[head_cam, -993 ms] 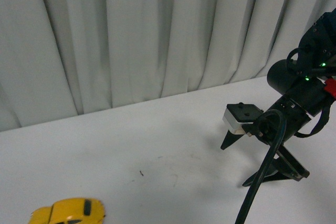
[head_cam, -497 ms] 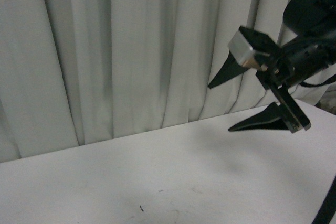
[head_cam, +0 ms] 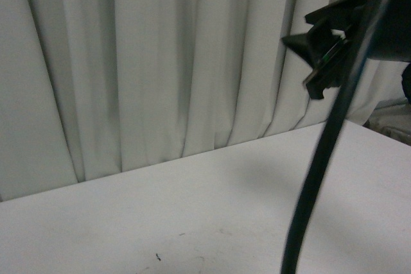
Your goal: Wind up and store yellow beetle toy
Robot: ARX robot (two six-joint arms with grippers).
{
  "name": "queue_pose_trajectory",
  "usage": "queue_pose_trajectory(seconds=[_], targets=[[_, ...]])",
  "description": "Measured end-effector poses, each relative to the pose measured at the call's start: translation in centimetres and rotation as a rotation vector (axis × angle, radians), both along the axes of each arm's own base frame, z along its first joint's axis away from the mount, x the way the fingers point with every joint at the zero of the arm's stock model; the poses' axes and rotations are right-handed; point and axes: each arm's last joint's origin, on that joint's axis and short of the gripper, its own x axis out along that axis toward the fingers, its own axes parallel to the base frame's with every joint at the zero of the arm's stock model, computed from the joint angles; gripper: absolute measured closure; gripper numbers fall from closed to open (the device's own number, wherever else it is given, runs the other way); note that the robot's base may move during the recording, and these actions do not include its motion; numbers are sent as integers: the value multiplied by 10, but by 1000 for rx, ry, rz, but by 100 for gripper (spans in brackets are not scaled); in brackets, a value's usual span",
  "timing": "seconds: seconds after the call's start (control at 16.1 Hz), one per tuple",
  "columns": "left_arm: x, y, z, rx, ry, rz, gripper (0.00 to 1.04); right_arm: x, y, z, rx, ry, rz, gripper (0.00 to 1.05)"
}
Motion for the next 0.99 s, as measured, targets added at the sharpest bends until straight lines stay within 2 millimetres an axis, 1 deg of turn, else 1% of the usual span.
queue_pose_trajectory(seconds=[0.06,0.12,0.19,0.25,0.43,0.5,0.56,0.68,0.99], targets=[[0,0,0,0,0,-2,7,-14,3,-4,181,-65,-27,69],[0,0,0,0,0,-2,7,-26,9,-14,322,-78,-18,81],[0,0,0,0,0,-2,7,-34,13,-29,408,-44,-17,94],[0,0,0,0,0,-2,7,-42,16,-41,447,-21,-26,103],[0,0,0,0,-1,-2,7,-61,22,-51,486,-46,-28,103],[0,0,0,0,0,-1,7,-67,31,-56,492,-41,-29,103],[0,0,0,0,0,-3,7,-71,35,-60,493,-30,-5,103],[0,0,0,0,0,-2,7,-82,34,-67,493,-35,-20,103],[0,0,0,0,0,-2,7,-100,34,-78,495,-34,-21,103]])
